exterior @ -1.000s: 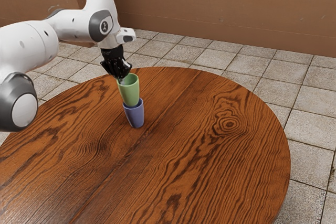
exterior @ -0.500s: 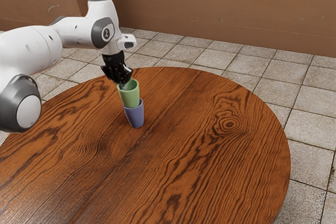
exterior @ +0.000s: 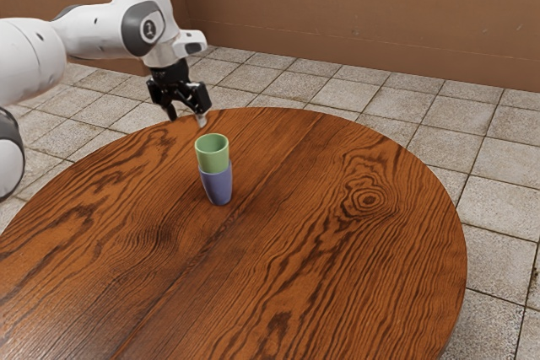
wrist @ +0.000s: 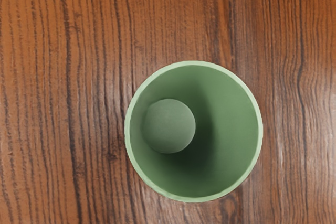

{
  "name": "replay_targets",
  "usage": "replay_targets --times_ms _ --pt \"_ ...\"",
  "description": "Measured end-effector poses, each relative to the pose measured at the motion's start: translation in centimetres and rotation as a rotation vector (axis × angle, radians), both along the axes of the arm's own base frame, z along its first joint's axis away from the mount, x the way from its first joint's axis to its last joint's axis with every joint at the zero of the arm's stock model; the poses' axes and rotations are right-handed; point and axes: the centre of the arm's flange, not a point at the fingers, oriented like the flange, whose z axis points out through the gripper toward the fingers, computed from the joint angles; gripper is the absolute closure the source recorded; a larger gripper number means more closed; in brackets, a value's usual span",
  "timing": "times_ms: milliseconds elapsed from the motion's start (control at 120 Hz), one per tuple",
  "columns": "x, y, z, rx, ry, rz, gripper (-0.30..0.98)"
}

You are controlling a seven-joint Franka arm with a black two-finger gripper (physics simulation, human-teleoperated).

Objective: Place the right cup onto the left cup

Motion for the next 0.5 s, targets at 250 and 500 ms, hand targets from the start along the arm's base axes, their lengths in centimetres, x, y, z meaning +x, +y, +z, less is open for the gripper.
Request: replay_targets --times_ms 250,500 --pt "-6.0 -4.3 5.9 0.031 -0.025 -0.104 0.02" --pt "-9.3 -5.5 12.5 0.054 -0.066 -0.143 0.01"
